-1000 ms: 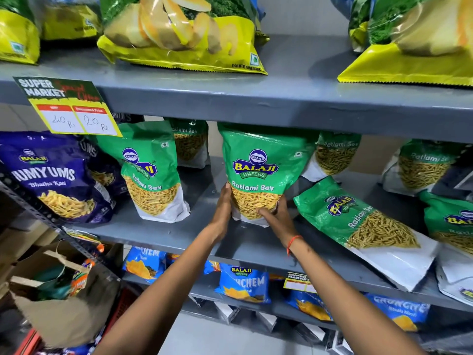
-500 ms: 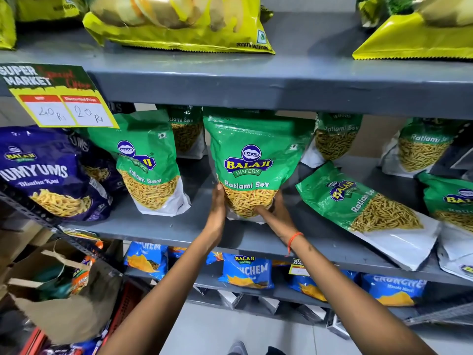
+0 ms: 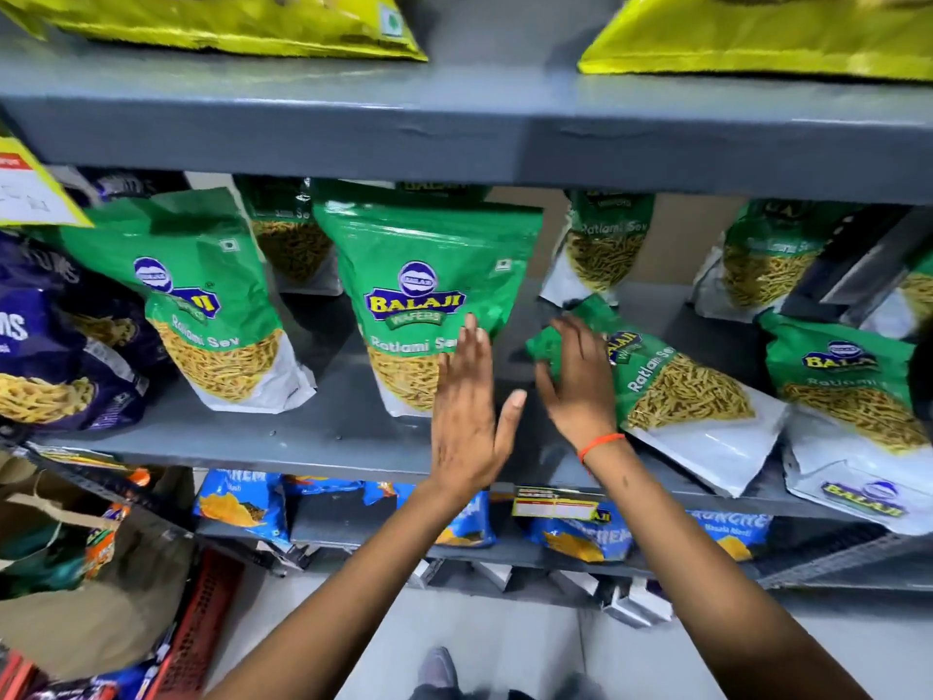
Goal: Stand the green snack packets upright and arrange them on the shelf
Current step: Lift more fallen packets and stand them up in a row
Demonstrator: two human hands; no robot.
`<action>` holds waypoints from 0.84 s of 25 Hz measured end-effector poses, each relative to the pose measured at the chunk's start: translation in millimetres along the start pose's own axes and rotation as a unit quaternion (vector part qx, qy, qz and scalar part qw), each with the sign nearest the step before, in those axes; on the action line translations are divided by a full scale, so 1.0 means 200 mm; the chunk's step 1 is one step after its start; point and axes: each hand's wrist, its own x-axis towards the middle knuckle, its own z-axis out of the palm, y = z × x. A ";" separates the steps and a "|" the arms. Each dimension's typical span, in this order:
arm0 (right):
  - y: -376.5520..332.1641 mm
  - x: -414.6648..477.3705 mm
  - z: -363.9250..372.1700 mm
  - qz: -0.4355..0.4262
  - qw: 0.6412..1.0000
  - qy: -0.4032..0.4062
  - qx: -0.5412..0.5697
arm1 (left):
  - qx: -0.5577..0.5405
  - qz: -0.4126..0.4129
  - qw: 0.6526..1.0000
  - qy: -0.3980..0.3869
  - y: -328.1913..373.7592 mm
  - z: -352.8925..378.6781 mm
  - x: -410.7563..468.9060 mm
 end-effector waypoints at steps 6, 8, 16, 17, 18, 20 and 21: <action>0.41 -0.18 -0.15 -0.017 0.929 -0.155 -0.335 | -0.060 -0.147 0.985 -0.069 0.26 0.40 0.00; 0.43 -0.26 -0.18 -0.067 0.914 -0.137 -0.375 | -0.135 -0.265 0.953 -0.058 0.32 0.48 -0.02; 0.66 0.05 -0.45 0.033 0.986 -0.136 -0.087 | -0.253 -0.516 0.814 0.086 0.50 0.62 0.08; 0.73 0.09 -0.49 0.073 0.979 -0.165 -0.092 | -0.300 -0.554 0.774 0.062 0.52 0.63 0.07; 0.79 0.13 -0.52 0.113 0.967 -0.213 -0.085 | -0.343 -0.588 0.732 0.022 0.55 0.64 0.06; 0.87 0.19 -0.54 0.154 0.938 -0.306 -0.043 | -0.395 -0.619 0.674 -0.081 0.62 0.64 0.08; 0.89 0.21 -0.54 0.157 0.931 -0.329 -0.021 | -0.415 -0.618 0.658 -0.114 0.65 0.64 0.09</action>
